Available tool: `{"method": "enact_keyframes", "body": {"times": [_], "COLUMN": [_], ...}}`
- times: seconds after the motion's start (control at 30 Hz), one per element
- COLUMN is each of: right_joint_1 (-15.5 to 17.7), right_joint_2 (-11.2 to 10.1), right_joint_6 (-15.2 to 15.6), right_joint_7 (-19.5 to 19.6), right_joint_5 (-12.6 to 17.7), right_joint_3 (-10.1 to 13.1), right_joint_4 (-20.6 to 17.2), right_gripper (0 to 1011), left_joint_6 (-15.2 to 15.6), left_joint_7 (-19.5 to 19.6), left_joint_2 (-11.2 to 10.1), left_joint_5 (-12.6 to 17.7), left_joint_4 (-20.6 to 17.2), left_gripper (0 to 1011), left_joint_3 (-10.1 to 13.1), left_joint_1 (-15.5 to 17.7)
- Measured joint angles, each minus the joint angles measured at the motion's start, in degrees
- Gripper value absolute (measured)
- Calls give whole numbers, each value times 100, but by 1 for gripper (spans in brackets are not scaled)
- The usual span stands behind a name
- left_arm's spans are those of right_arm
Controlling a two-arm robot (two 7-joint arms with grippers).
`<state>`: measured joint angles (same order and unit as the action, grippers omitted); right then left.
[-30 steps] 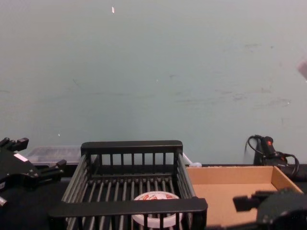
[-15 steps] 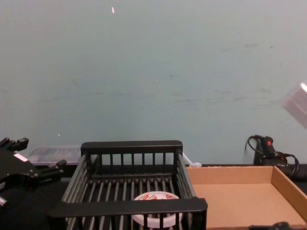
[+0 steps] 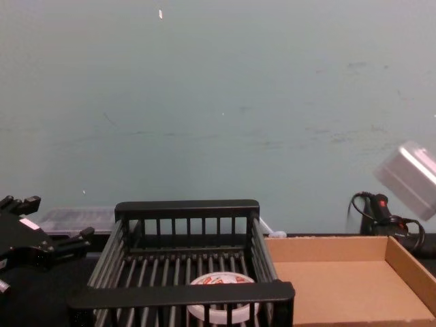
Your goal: Pick up the white tape and place it into the black box , Pick up the silver tape and place it into the brown box.
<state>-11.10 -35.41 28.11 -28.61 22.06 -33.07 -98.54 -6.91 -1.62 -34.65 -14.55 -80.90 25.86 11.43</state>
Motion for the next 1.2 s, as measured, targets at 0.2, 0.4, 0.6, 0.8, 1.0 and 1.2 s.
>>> {"method": "enact_keyframes", "body": {"times": [0.2,0.4,0.6,0.8,1.0,1.2], "right_joint_1": [-62,-112,-133,-150,-167,-201], "right_joint_2": [63,130,171,204,248,319], "right_joint_6": [0,-12,-18,-16,-15,-9], "right_joint_7": [6,9,4,-4,0,13], "right_joint_5": [-61,-121,-158,-209,-260,-309], "right_joint_3": [-73,-123,-152,-171,-176,-186], "right_joint_4": [113,212,271,323,383,460], "right_gripper": [1003,1003,1002,1003,1003,1003], "left_joint_6": [0,0,0,0,0,0], "left_joint_7": [0,0,0,0,0,0], "left_joint_2": [0,0,0,0,0,0], "left_joint_5": [0,0,0,0,0,0], "left_joint_4": [0,0,0,0,0,0], "left_gripper": [1001,1001,1001,1001,1001,1001], "left_joint_3": [0,0,0,0,0,0], "left_joint_1": [0,0,0,0,0,0]}}
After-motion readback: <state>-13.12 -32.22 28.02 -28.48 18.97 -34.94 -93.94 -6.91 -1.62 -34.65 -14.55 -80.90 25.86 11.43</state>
